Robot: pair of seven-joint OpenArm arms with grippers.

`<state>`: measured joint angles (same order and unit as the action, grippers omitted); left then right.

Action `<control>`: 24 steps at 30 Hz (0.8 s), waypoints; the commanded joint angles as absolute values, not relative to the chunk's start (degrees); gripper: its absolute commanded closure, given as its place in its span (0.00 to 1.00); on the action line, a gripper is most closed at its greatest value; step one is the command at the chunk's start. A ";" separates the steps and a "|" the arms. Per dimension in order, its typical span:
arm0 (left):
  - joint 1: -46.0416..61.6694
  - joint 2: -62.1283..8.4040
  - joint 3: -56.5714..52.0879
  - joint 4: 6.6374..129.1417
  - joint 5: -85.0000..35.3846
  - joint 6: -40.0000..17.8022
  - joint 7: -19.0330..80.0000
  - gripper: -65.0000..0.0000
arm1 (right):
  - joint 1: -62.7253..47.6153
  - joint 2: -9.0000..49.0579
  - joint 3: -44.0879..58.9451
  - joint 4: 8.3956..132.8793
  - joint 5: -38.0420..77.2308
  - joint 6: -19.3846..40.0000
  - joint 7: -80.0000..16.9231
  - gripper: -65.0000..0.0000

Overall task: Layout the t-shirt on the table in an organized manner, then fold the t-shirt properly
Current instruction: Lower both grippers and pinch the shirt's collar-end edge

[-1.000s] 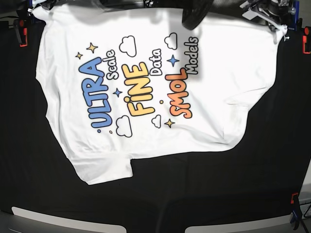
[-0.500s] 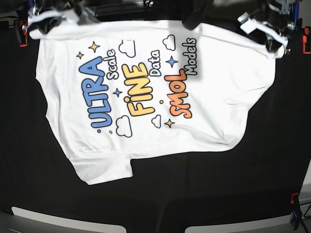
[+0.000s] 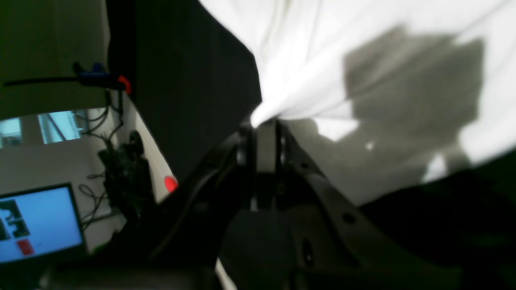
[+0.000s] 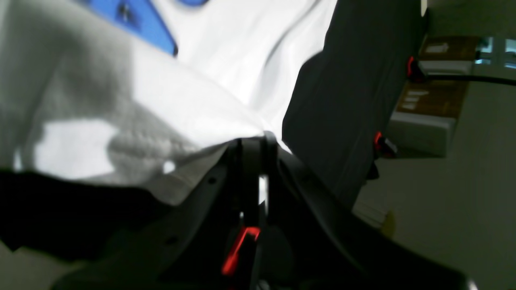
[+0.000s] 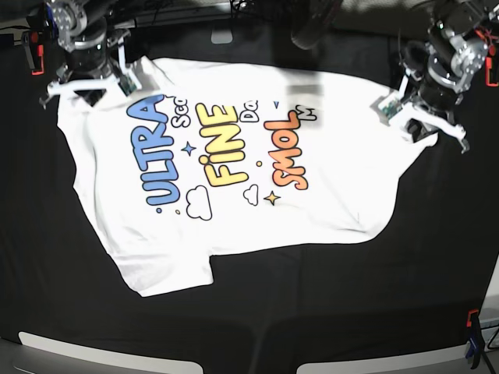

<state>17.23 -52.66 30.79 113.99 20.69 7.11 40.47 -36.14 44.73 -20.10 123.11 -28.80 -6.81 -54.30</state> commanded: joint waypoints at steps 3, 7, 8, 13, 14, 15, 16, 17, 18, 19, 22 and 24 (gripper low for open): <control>15.18 -53.25 30.37 114.74 18.87 7.40 37.43 1.00 | -33.06 45.23 -19.77 123.96 -27.70 -7.01 -53.21 1.00; 14.79 -53.21 30.37 114.61 18.31 7.33 36.95 1.00 | -29.65 45.23 -19.77 123.59 -25.82 -5.48 -51.86 1.00; 14.79 -53.19 30.37 114.30 18.33 7.33 37.34 1.00 | -28.84 45.23 -19.77 123.11 -25.67 -5.48 -51.86 1.00; 14.63 -53.01 30.37 108.86 18.35 7.33 37.39 1.00 | -25.47 45.23 -19.77 119.13 -24.56 -5.48 -51.55 1.00; 14.57 -52.88 30.37 107.20 18.37 7.35 37.10 1.00 | -24.88 45.23 -19.77 118.13 -23.90 -5.50 -51.07 1.00; 14.35 -52.66 30.37 105.43 18.50 7.35 36.58 1.00 | -24.38 45.21 -19.77 117.12 -23.18 -5.50 -50.43 1.00; 14.04 -52.23 30.37 103.70 18.57 7.46 35.99 1.00 | -23.83 45.06 -19.77 116.09 -23.11 -5.50 -49.84 1.00; 13.72 -51.66 30.37 102.21 18.57 7.51 35.24 1.00 | -23.27 44.73 -19.77 115.09 -23.42 -5.50 -49.45 1.00; 13.23 -50.94 30.37 100.92 18.55 7.49 34.83 1.00 | -22.59 44.38 -19.77 114.02 -23.55 -5.50 -49.23 1.00; 12.80 -50.17 30.37 99.96 18.57 7.49 34.65 1.00 | -21.85 44.10 -19.77 113.01 -23.51 -5.52 -49.19 1.00; 11.35 -48.07 30.37 98.98 18.57 7.49 34.72 1.00 | -19.86 43.09 -19.77 110.98 -23.35 -5.52 -48.93 1.00; 10.39 -47.40 30.37 98.98 18.55 7.49 34.68 1.00 | -18.72 42.41 -19.77 110.45 -22.79 -5.52 -48.56 1.00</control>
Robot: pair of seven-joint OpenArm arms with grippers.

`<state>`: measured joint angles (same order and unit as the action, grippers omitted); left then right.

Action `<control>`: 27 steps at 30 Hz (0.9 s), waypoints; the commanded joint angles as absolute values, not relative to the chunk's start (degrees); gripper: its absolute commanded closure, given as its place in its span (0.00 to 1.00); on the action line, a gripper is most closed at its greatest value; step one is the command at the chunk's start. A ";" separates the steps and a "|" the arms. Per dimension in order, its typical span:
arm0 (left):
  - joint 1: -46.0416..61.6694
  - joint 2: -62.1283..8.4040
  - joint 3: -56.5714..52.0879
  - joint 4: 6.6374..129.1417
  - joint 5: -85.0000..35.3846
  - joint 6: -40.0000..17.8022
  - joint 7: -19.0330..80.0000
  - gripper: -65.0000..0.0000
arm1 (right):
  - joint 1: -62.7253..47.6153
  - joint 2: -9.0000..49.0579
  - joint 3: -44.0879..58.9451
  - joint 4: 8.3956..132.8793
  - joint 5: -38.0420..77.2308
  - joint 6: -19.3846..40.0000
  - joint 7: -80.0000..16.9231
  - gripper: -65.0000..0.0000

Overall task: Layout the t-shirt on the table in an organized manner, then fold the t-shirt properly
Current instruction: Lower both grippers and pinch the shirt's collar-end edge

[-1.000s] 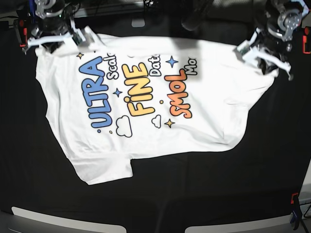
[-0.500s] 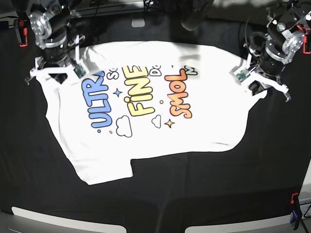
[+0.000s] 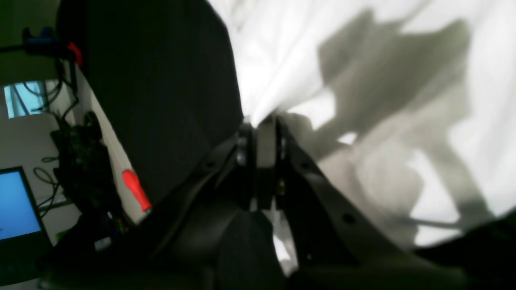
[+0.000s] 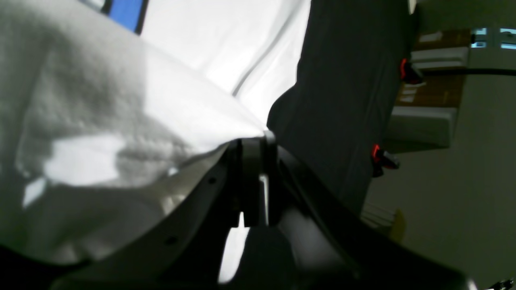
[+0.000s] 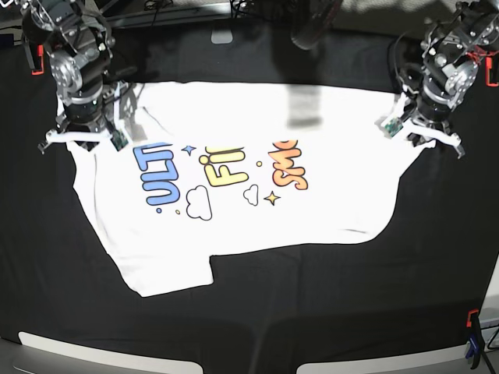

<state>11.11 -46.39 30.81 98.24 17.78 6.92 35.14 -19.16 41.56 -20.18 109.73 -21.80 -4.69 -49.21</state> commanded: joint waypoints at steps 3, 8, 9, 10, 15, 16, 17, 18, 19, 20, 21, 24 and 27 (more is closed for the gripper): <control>8.82 -47.48 30.37 98.98 18.55 7.49 34.87 1.00 | -17.41 42.37 -19.79 110.39 -19.66 -5.32 -48.36 1.00; 7.44 -47.48 30.37 98.98 18.48 7.49 35.18 1.00 | -17.15 42.39 -19.79 110.34 -19.27 -4.64 -47.07 1.00; 7.44 -47.51 30.37 98.98 18.50 7.49 35.24 1.00 | -17.15 42.39 -19.77 110.32 -19.29 -4.67 -47.07 1.00; 7.44 -47.51 30.37 98.98 18.52 7.49 35.29 1.00 | -17.15 42.39 -19.77 110.32 -19.33 -4.67 -47.07 1.00; 7.44 -47.51 30.37 98.98 18.50 7.49 35.33 1.00 | -16.82 42.39 -19.77 110.32 -19.57 -5.08 -46.94 1.00; 7.44 -47.51 30.37 98.98 18.50 7.49 35.31 1.00 | -16.82 42.37 -19.77 110.32 -20.12 -5.21 -46.92 1.00; 7.44 -47.48 30.37 98.98 18.50 7.49 35.31 1.00 | -16.84 42.37 -19.77 110.32 -20.73 -5.23 -46.92 1.00; 7.44 -47.48 30.37 98.98 18.50 7.49 35.31 1.00 | -16.82 42.39 -19.77 110.32 -20.80 -5.23 -46.92 1.00; 7.44 -47.48 30.37 98.98 18.48 7.49 35.31 1.00 | -16.82 42.39 -19.77 110.32 -20.80 -5.23 -46.92 1.00; 7.44 -47.48 30.37 98.98 18.41 7.49 35.33 1.00 | -16.82 42.37 -19.77 110.32 -20.78 -5.23 -46.92 1.00; 7.44 -47.48 30.37 98.98 18.37 7.49 35.33 1.00 | -16.84 42.37 -19.77 110.32 -20.78 -5.23 -46.92 1.00; 7.44 -47.48 30.37 98.98 18.41 7.49 35.31 1.00 | -16.82 42.39 -19.77 110.32 -20.80 -5.23 -46.92 1.00; 7.42 -47.51 30.37 98.98 18.57 7.49 35.27 1.00 | -16.82 42.39 -19.77 110.32 -20.80 -5.23 -46.89 1.00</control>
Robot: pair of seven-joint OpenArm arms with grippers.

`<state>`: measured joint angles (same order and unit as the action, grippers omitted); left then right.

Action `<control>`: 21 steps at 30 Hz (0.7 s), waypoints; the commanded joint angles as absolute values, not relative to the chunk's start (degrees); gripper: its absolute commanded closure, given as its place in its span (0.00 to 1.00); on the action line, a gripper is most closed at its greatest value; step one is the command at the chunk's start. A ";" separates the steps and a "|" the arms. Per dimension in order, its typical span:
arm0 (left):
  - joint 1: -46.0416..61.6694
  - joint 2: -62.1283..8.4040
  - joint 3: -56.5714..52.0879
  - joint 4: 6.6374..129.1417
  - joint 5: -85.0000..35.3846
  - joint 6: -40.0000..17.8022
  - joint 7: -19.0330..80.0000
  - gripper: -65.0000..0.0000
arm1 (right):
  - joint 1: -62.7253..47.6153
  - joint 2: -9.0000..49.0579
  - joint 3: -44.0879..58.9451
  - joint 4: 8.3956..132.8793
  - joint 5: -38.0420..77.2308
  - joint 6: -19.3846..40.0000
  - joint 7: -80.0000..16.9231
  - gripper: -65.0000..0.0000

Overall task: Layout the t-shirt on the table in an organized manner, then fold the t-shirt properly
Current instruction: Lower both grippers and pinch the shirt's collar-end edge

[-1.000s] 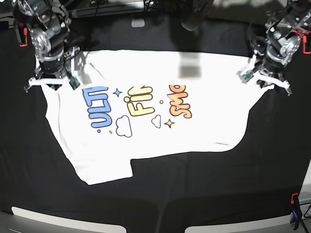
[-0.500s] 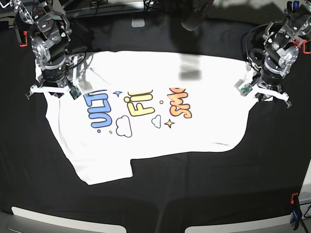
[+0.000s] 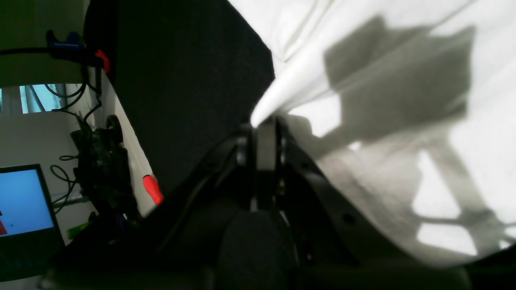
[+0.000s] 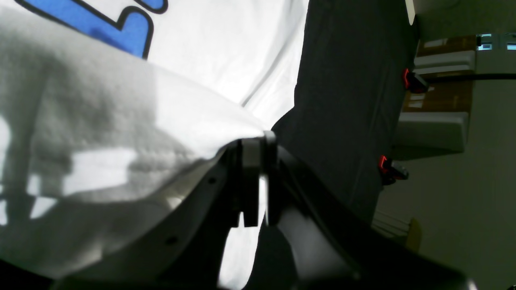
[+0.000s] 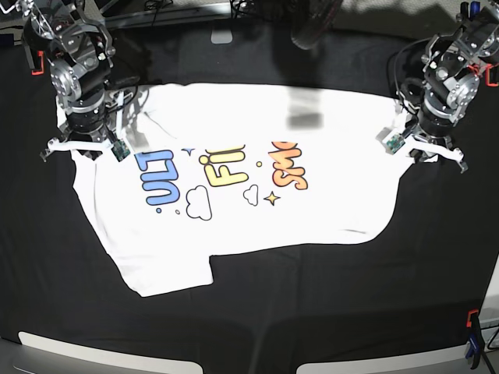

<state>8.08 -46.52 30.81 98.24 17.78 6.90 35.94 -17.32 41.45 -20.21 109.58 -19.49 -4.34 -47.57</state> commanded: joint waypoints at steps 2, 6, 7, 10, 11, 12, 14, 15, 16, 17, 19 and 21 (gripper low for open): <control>7.27 -47.51 30.37 98.98 18.55 7.49 35.31 1.00 | -16.84 42.39 -19.77 110.32 -20.71 -5.23 -46.59 1.00; 7.31 -47.51 30.37 98.98 18.35 7.49 35.33 1.00 | -16.84 42.37 -19.77 110.24 -20.80 -5.15 -46.44 0.65; 7.31 -47.51 30.37 98.98 18.35 7.49 35.38 1.00 | -16.84 42.39 -19.77 110.21 -20.82 -5.15 -46.44 0.55; 7.29 -47.48 30.37 98.98 18.35 7.49 35.33 0.70 | -16.82 42.39 -19.77 110.17 -21.08 -5.15 -46.39 0.43; 7.29 -47.51 30.37 98.98 18.35 7.49 35.33 0.61 | -16.84 42.39 -19.77 110.17 -21.06 -5.17 -46.41 0.43; 7.29 -47.51 30.37 98.98 18.35 7.51 35.35 0.57 | -16.82 42.37 -19.77 110.17 -21.06 -5.19 -46.41 0.43; 7.29 -47.51 30.37 98.98 18.39 7.49 35.44 0.57 | -16.82 42.39 -19.77 110.17 -21.02 -5.19 -46.41 0.43; 7.27 -47.51 30.37 98.98 18.44 7.49 35.55 0.57 | -16.82 42.39 -19.77 110.17 -21.02 -5.37 -46.44 0.43; 7.27 -47.53 30.37 98.98 18.61 7.49 35.55 0.57 | -16.82 42.39 -19.77 110.17 -21.02 -5.93 -46.44 0.43; 7.27 -47.53 30.37 98.98 18.98 7.49 35.70 0.57 | -16.82 42.39 -19.77 110.19 -21.02 -6.50 -46.44 0.44; 7.27 -47.51 30.37 98.98 21.10 7.49 36.84 0.57 | -16.82 42.39 -19.77 110.19 -21.02 -7.55 -46.41 0.44; 7.09 -47.51 30.37 98.98 23.99 7.51 38.87 0.57 | -16.82 42.39 -19.77 110.19 -21.02 -7.55 -46.44 0.44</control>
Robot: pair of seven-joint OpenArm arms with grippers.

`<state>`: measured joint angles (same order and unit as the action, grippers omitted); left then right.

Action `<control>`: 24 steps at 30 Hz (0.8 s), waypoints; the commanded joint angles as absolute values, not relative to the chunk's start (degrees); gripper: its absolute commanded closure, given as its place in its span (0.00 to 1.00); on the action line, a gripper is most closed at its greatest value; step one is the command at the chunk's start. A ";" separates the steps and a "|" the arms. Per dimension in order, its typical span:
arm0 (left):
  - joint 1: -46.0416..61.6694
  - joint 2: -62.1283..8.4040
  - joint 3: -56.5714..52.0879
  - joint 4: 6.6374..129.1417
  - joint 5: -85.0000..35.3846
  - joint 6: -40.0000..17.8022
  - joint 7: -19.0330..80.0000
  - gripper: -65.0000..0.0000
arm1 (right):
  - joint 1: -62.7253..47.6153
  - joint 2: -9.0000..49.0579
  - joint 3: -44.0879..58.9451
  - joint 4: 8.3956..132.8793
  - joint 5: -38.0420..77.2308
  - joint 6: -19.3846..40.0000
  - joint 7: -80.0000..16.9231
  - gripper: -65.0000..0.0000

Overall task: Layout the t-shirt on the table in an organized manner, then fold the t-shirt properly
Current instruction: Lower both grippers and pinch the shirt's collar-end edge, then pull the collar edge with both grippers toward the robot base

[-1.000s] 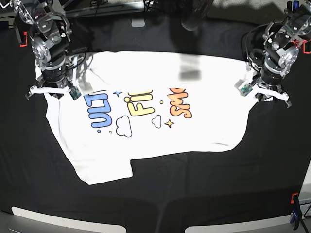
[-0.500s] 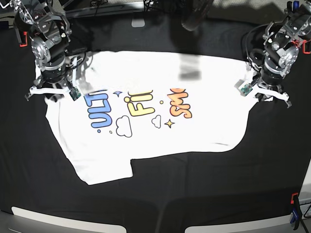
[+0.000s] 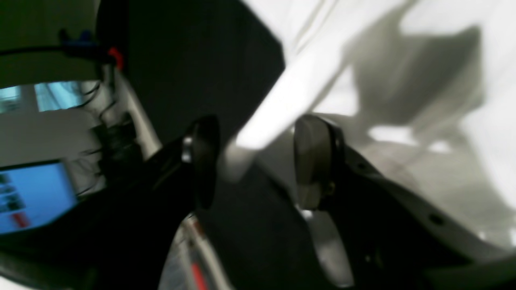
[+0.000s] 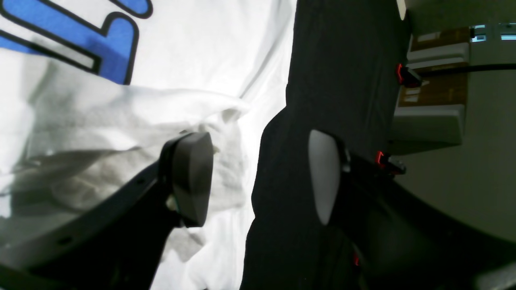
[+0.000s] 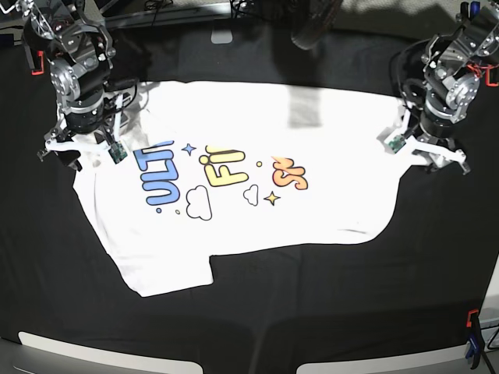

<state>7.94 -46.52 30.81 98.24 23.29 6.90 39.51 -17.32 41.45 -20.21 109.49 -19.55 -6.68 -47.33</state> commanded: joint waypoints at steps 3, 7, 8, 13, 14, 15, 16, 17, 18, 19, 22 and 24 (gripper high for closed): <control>5.74 -47.48 30.37 98.98 25.63 7.51 42.44 0.57 | -16.82 42.39 -19.77 110.19 -21.02 -7.55 -46.41 0.44; 4.10 -47.46 30.37 98.98 25.15 7.51 43.48 0.57 | -16.84 42.39 -19.77 110.19 -20.99 -7.55 -46.48 0.44; 4.10 -47.48 30.37 98.98 24.99 7.51 43.51 0.57 | -16.84 42.39 -19.77 110.19 -21.02 -7.53 -46.50 0.44; 5.89 -47.53 30.39 101.30 24.27 7.49 47.53 0.57 | -18.35 42.44 -19.79 112.44 -20.78 -7.27 -50.59 0.44; 6.72 -47.53 30.39 103.31 23.73 7.53 49.12 0.57 | -19.57 42.61 -19.79 114.32 -20.80 -7.27 -51.59 0.44; 7.68 -47.51 30.39 105.80 23.51 7.51 49.98 0.57 | -21.17 42.83 -19.79 116.75 -20.82 -7.27 -51.88 0.44; 8.80 -47.53 30.39 108.73 23.49 7.51 49.84 0.57 | -23.00 42.87 -19.79 119.50 -21.02 -7.27 -51.90 0.44; 9.96 -47.51 30.39 111.74 23.49 7.49 49.63 0.57 | -24.84 42.87 -19.79 122.34 -21.02 -6.87 -51.92 0.44; 11.25 -47.51 30.39 114.78 23.24 7.44 49.34 0.57 | -26.76 42.85 -19.79 125.08 -20.99 -5.48 -51.94 0.44; 12.49 -47.53 30.39 117.40 21.93 6.74 49.23 0.57 | -28.77 42.87 -19.79 127.42 -20.99 -4.08 -52.01 0.44; 16.05 -47.53 30.39 120.46 15.16 -3.05 48.10 0.57 | -34.52 42.87 -19.79 130.17 -21.04 -0.71 -51.86 0.44; 18.98 -47.51 30.39 119.17 14.04 -9.08 45.15 0.57 | -37.67 42.87 -19.79 129.73 -21.02 1.04 -51.88 0.44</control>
